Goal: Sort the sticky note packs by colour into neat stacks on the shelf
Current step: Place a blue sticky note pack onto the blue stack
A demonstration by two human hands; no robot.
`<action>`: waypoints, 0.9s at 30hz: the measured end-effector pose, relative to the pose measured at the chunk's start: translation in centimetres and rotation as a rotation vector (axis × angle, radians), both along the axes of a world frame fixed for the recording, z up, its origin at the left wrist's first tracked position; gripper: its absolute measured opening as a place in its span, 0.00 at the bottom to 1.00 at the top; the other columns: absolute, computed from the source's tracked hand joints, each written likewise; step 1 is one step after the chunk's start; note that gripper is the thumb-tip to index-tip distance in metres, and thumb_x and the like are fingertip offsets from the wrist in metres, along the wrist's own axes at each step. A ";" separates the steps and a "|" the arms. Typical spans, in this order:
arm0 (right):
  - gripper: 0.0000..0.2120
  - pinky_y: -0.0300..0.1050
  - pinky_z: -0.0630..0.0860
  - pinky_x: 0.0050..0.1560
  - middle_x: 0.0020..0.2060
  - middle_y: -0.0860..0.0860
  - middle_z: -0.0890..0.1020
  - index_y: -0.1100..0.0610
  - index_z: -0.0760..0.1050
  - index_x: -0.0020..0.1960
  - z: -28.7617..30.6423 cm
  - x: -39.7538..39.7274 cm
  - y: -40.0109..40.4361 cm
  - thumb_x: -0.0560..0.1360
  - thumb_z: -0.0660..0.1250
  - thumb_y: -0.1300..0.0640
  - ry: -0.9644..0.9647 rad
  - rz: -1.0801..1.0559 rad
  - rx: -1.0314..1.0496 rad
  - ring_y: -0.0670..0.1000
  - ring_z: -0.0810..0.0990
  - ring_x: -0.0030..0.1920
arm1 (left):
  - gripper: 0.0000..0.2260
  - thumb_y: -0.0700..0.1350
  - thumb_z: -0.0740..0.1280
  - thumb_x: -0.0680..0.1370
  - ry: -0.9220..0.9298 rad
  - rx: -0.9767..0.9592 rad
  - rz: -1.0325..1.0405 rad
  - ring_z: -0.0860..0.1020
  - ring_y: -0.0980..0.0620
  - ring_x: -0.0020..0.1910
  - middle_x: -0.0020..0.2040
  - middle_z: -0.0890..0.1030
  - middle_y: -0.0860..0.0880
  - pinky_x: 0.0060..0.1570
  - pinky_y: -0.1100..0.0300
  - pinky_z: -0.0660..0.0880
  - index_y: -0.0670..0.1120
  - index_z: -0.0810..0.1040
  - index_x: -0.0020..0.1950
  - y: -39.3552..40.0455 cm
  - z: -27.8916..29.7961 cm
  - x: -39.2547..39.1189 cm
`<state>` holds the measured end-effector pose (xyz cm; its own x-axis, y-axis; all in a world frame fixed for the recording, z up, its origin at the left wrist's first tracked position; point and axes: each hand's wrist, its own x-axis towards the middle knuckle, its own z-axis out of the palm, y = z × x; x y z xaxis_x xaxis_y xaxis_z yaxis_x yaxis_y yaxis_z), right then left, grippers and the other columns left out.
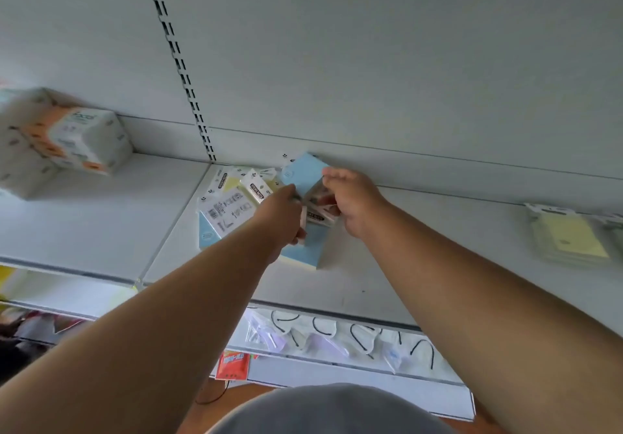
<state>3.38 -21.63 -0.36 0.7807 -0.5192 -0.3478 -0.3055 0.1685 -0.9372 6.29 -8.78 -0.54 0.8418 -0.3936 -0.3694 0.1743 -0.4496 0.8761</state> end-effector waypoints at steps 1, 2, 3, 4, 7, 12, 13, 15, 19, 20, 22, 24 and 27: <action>0.08 0.38 0.66 0.28 0.38 0.53 0.79 0.54 0.78 0.56 0.1 -0.1 -0.3 0.78 0.64 0.61 -0.008 0.030 0.036 0.48 0.76 0.28 | 0.18 0.36 0.53 0.78 0.050 -0.059 0.054 0.76 0.52 0.26 0.41 0.79 0.43 0.34 0.56 0.78 0.49 0.75 0.62 -0.2 0.1 -0.1; 0.06 0.39 0.66 0.28 0.37 0.53 0.80 0.54 0.78 0.54 0.2 -0.2 -0.6 0.78 0.65 0.59 -0.006 0.069 0.056 0.47 0.76 0.27 | 0.19 0.36 0.54 0.78 0.094 -0.098 0.098 0.77 0.51 0.28 0.44 0.80 0.43 0.38 0.53 0.80 0.52 0.75 0.63 -0.4 0.0 -0.3; 0.05 0.40 0.66 0.28 0.37 0.53 0.80 0.54 0.78 0.53 0.2 -0.3 -0.9 0.78 0.65 0.58 0.001 0.094 0.040 0.47 0.76 0.26 | 0.20 0.37 0.55 0.79 0.118 -0.121 0.126 0.77 0.50 0.29 0.45 0.80 0.43 0.41 0.51 0.81 0.53 0.74 0.66 -0.6 -0.1 -0.6; 0.05 0.40 0.67 0.27 0.36 0.54 0.80 0.54 0.79 0.52 0.2 -0.4 -1.1 0.78 0.66 0.57 0.006 0.093 -0.017 0.47 0.76 0.25 | 0.20 0.37 0.56 0.79 0.117 -0.132 0.136 0.78 0.50 0.29 0.45 0.80 0.44 0.41 0.51 0.81 0.53 0.73 0.67 -0.9 -0.3 -0.7; 0.09 0.37 0.67 0.26 0.26 0.51 0.78 0.54 0.81 0.38 0.0 -1.6 -2.4 0.75 0.69 0.51 -0.049 -0.045 -0.300 0.47 0.73 0.22 | 0.13 0.42 0.59 0.80 0.053 -0.202 0.189 0.77 0.52 0.26 0.43 0.80 0.51 0.33 0.56 0.78 0.53 0.73 0.63 -2.0 -0.8 -0.6; 0.16 0.39 0.67 0.23 0.23 0.48 0.73 0.53 0.69 0.31 -1.2 -6.3 -6.3 0.68 0.74 0.50 -0.043 -0.175 -0.452 0.48 0.70 0.22 | 0.10 0.41 0.66 0.77 -0.078 -0.157 0.099 0.77 0.55 0.23 0.42 0.81 0.48 0.23 0.61 0.74 0.49 0.73 0.57 -5.4 -1.1 -2.4; 0.15 0.42 0.71 0.25 0.27 0.49 0.75 0.53 0.68 0.33 -1.4 -7.3 -7.4 0.68 0.75 0.51 -0.018 -0.192 -0.458 0.49 0.72 0.25 | 0.09 0.42 0.67 0.76 -0.116 -0.121 0.055 0.77 0.56 0.22 0.41 0.81 0.48 0.22 0.63 0.71 0.51 0.73 0.54 -6.3 -1.3 -3.2; 0.14 0.48 0.77 0.33 0.34 0.49 0.77 0.51 0.69 0.38 -1.5 -9.1 -9.8 0.67 0.75 0.54 0.019 -0.213 -0.458 0.50 0.75 0.32 | 0.09 0.44 0.69 0.74 -0.171 -0.053 -0.004 0.77 0.56 0.23 0.38 0.81 0.50 0.23 0.64 0.71 0.55 0.73 0.50 -8.1 -1.7 -4.7; 0.11 0.53 0.80 0.46 0.41 0.46 0.79 0.49 0.73 0.43 -1.9 -12.9 -14.7 0.68 0.74 0.54 0.105 -0.170 -0.610 0.50 0.79 0.42 | 0.09 0.49 0.70 0.72 -0.215 0.057 -0.133 0.81 0.51 0.32 0.37 0.81 0.53 0.32 0.56 0.79 0.57 0.74 0.51 -12.1 -2.4 -7.8; 0.10 0.52 0.80 0.48 0.41 0.46 0.79 0.49 0.73 0.44 -2.0 -13.8 -16.0 0.68 0.74 0.55 0.109 -0.166 -0.645 0.50 0.79 0.43 | 0.09 0.50 0.70 0.72 -0.237 0.083 -0.158 0.82 0.49 0.35 0.38 0.81 0.53 0.35 0.54 0.80 0.57 0.74 0.51 -13.4 -2.5 -8.8; 0.10 0.46 0.77 0.47 0.42 0.45 0.79 0.50 0.74 0.44 -1.8 -15.3 -18.5 0.68 0.74 0.57 0.121 -0.150 -0.715 0.50 0.79 0.44 | 0.10 0.49 0.69 0.73 -0.298 0.146 -0.194 0.81 0.49 0.37 0.40 0.81 0.53 0.38 0.55 0.79 0.55 0.74 0.52 -16.1 -2.7 -10.5; 0.09 0.42 0.72 0.42 0.41 0.46 0.79 0.50 0.74 0.44 -1.7 -16.5 -20.8 0.68 0.73 0.57 0.165 -0.103 -0.780 0.50 0.78 0.44 | 0.11 0.50 0.68 0.73 -0.395 0.256 -0.228 0.79 0.50 0.39 0.42 0.82 0.53 0.36 0.58 0.75 0.54 0.74 0.55 -18.7 -2.8 -11.7; 0.08 0.42 0.68 0.40 0.41 0.47 0.79 0.50 0.73 0.43 -1.8 -17.3 -23.2 0.69 0.72 0.55 0.263 -0.014 -0.879 0.52 0.78 0.44 | 0.12 0.49 0.67 0.73 -0.510 0.379 -0.239 0.78 0.48 0.42 0.46 0.81 0.51 0.35 0.60 0.70 0.53 0.74 0.56 -21.4 -2.9 -12.8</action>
<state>-13.89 -44.82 -2.16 0.7239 -0.6898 0.0109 -0.5307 -0.5669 -0.6301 -6.48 -30.19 -3.46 0.8530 -0.5125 -0.0987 -0.3614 -0.7164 0.5968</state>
